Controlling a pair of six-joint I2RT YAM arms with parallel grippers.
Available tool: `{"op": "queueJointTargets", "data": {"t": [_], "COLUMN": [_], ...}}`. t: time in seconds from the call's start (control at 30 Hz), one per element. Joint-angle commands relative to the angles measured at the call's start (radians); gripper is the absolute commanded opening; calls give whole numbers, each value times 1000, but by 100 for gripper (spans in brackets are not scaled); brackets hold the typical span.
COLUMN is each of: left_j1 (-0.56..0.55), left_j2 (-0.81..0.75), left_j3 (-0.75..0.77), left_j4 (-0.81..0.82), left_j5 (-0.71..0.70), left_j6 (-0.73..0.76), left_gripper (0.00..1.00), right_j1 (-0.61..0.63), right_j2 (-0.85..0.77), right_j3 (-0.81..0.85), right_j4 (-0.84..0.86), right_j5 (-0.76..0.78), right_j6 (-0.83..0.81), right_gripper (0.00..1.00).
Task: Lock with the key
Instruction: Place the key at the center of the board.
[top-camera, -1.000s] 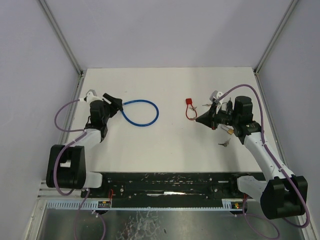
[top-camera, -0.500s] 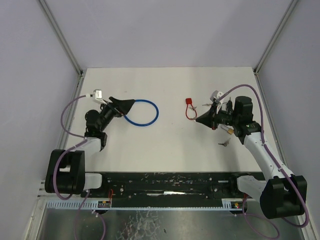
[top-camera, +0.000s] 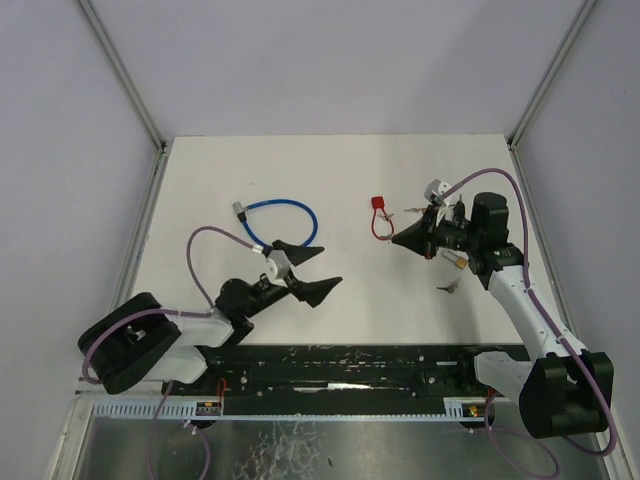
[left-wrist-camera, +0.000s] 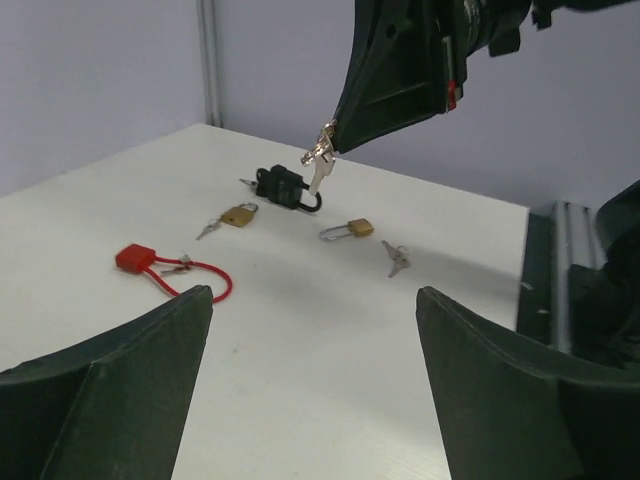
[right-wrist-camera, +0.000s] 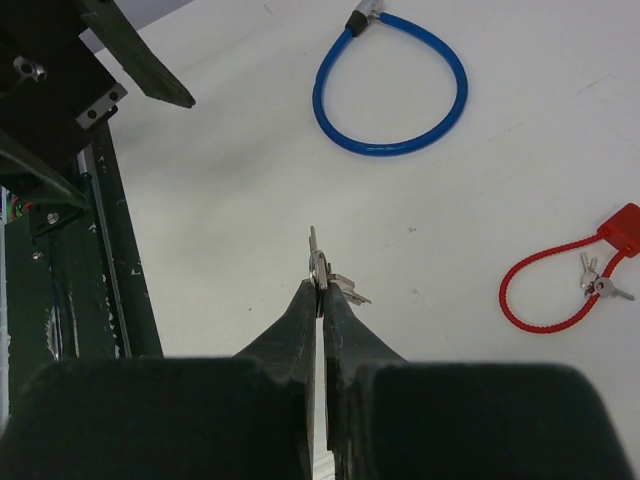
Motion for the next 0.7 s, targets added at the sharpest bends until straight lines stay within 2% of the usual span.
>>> {"op": "queueJointTargets", "data": {"t": [0.0, 0.23, 0.37, 0.47, 0.67], "left_j1": [-131, -291, -333, -347, -368], "left_j2": [141, 403, 509, 573, 661], "left_j3": [17, 224, 347, 417, 530], "left_j4": [195, 203, 203, 203, 201], "left_j5": [-260, -457, -611, -653, -787], "left_j6": [374, 529, 516, 500, 481], "left_gripper": [83, 84, 84, 83, 74], "right_j1": [-7, -9, -10, -10, -11], "right_j2": [-7, -5, -6, -9, -11], "right_j3": [-2, -5, -7, -9, -10], "right_j4": [63, 73, 76, 83, 88], "right_j5": [-43, -52, -56, -58, -62], "right_j6": [41, 61, 66, 70, 78], "right_gripper": [5, 5, 5, 5, 5]}}
